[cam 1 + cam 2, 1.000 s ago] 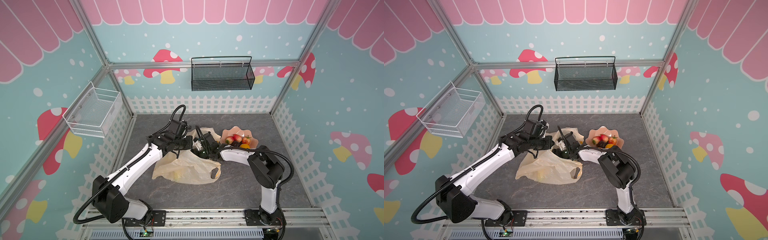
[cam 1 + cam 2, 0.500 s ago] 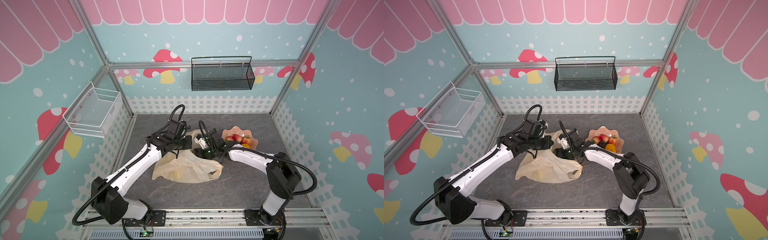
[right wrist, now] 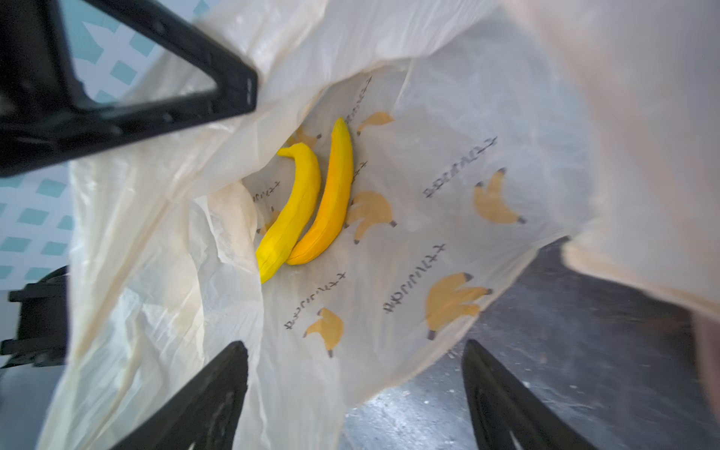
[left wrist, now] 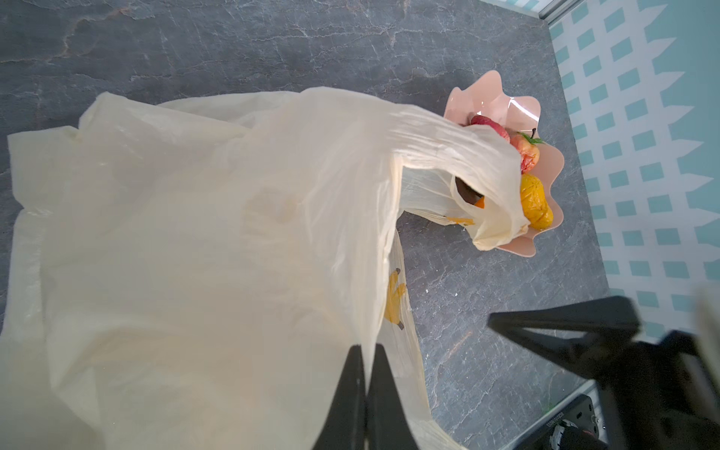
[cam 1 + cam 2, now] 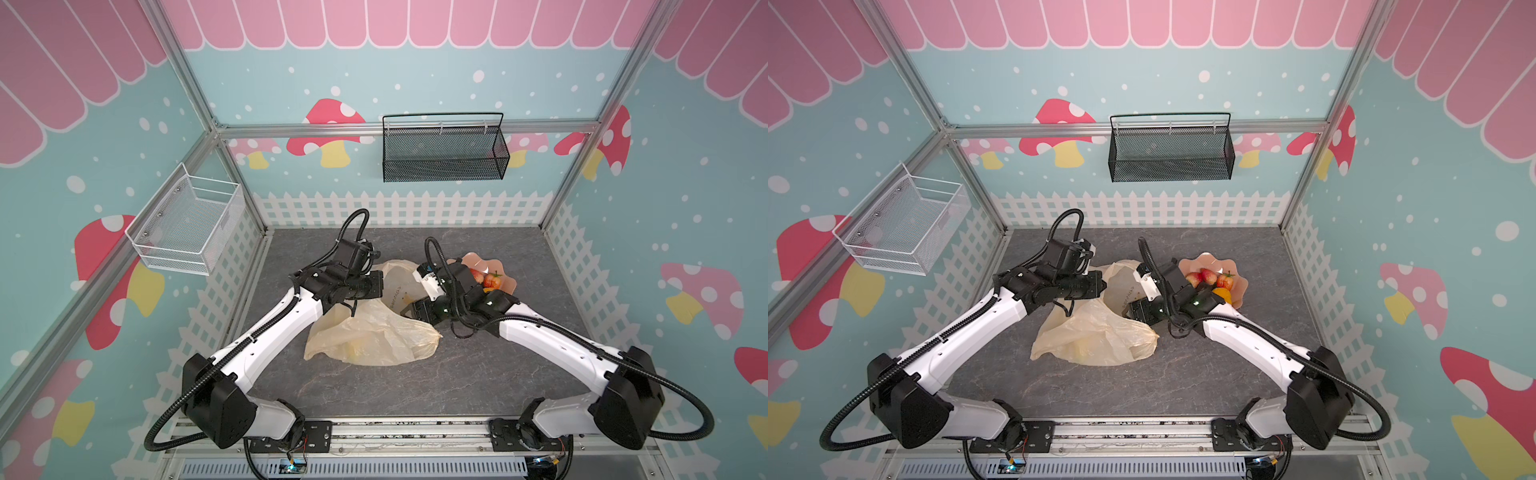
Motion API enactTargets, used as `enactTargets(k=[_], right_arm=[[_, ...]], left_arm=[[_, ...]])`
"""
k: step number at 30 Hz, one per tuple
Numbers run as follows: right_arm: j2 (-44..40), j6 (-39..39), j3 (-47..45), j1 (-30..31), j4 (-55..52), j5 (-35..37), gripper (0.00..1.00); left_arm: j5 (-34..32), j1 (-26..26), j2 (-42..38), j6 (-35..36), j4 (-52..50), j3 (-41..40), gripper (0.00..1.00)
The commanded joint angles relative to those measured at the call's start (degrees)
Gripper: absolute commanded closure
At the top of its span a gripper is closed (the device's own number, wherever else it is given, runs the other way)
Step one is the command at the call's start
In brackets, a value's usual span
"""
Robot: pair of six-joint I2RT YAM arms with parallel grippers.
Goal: Place the fruits into the plastic bag
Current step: Place the fruit in the plastic bag, then pick up the fruit from the plate.
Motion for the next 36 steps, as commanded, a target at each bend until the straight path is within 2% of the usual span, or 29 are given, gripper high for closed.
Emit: enactTargets(k=[1, 13, 18, 23, 36], right_arm=[[-2.53, -5.41, -0.44, -0.72, -3.01, 7.20, 0.09], [-3.40, -3.26, 3.64, -7.72, -9.34, 6.05, 0.09], [-3.66, -1.07, 6.35, -13.32, -15.43, 6.93, 0.08], [-0.07, 1.03, 6.74, -19.49, -20.68, 6.85, 0.08], [7.76, 4.60, 2.21, -24.87, -16.61, 8.30, 0.13]], left_arm=[[0.08, 0.44, -1.24, 0.88, 0.69, -0.02, 1.00], [0.33, 0.47, -1.18, 1.07, 0.65, 0.16, 1.00], [0.68, 0.46, -0.94, 1.07, 0.76, 0.07, 1.00], [0.95, 0.44, -0.97, 1.16, 1.00, 0.07, 1.00], [1.51, 0.57, -1.49, 1.18, 1.35, -0.87, 1.00]])
